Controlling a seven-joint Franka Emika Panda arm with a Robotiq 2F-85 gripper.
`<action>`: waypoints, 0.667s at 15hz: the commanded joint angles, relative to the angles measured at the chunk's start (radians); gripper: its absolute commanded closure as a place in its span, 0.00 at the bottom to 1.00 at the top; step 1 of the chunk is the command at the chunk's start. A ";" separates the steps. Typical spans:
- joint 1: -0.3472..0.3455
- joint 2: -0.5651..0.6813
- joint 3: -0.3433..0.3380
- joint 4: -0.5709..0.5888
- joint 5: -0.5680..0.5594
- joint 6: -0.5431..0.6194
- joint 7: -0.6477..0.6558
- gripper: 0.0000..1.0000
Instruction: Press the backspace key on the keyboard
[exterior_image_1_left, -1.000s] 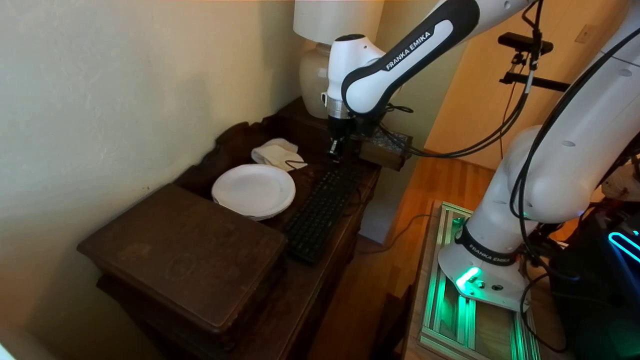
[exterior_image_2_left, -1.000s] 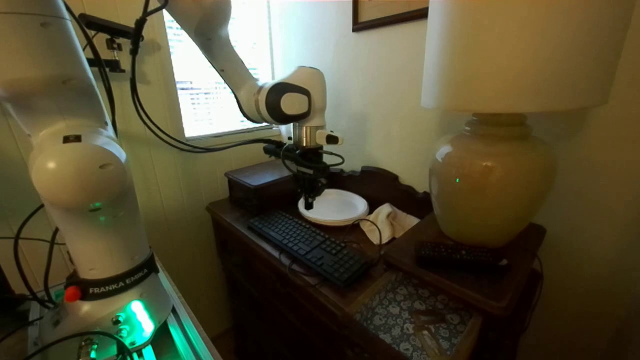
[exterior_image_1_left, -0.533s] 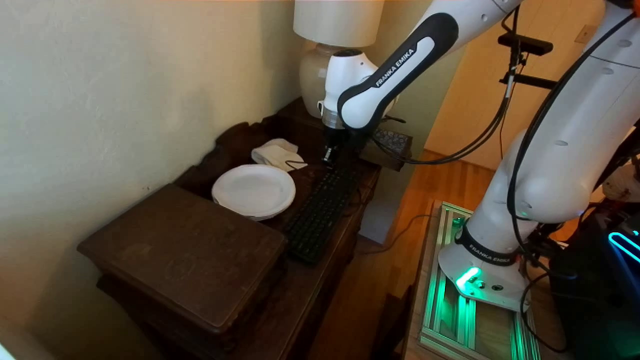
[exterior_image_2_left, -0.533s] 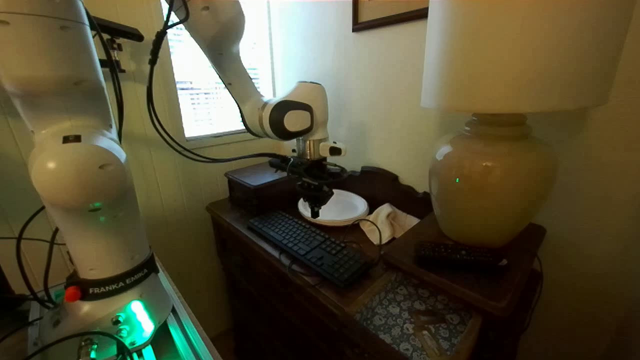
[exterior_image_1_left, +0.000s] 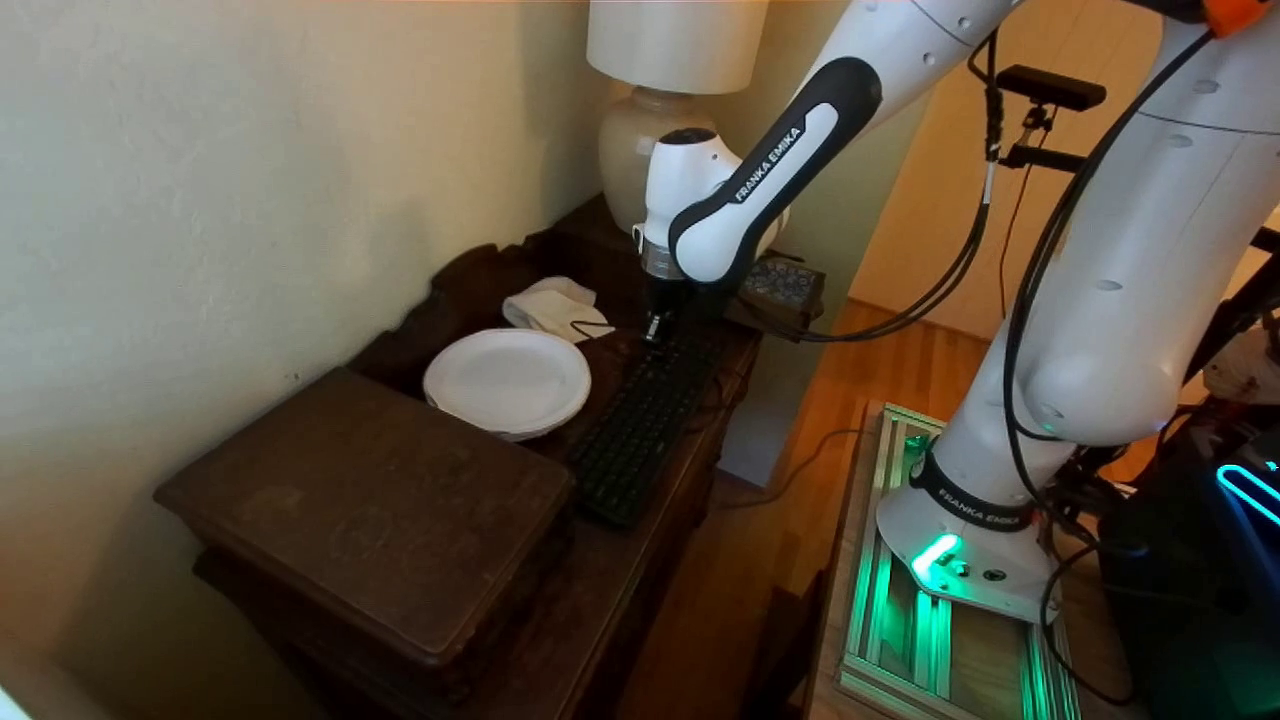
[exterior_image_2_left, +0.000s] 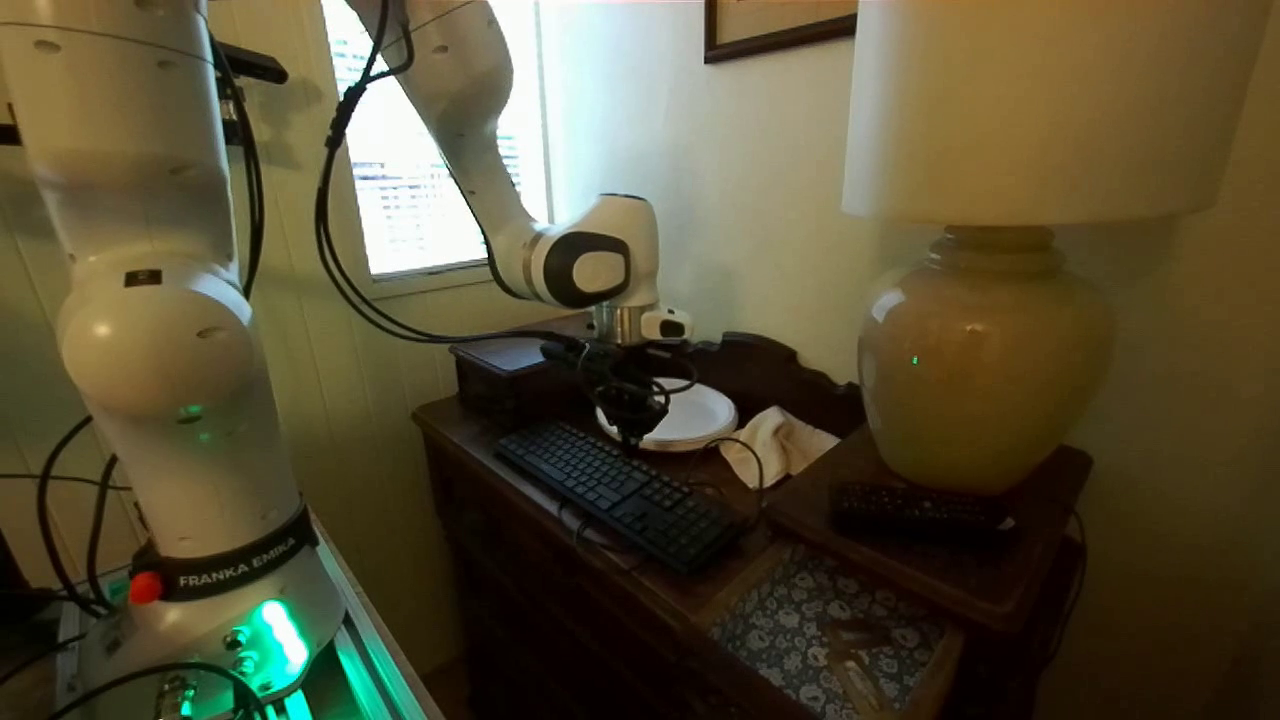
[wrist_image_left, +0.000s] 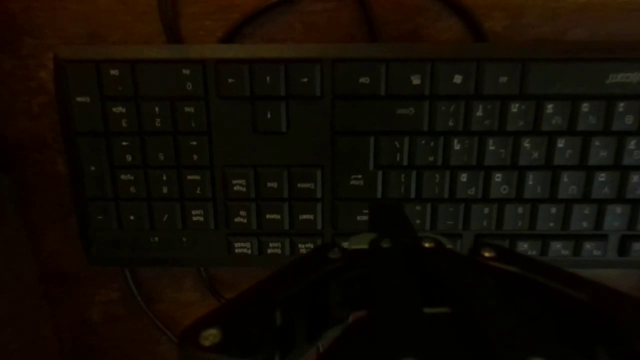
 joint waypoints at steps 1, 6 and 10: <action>-0.013 0.033 0.002 0.019 0.027 0.022 -0.021 1.00; -0.025 0.060 0.005 0.033 0.049 0.032 -0.036 1.00; -0.032 0.085 0.009 0.049 0.070 0.036 -0.050 1.00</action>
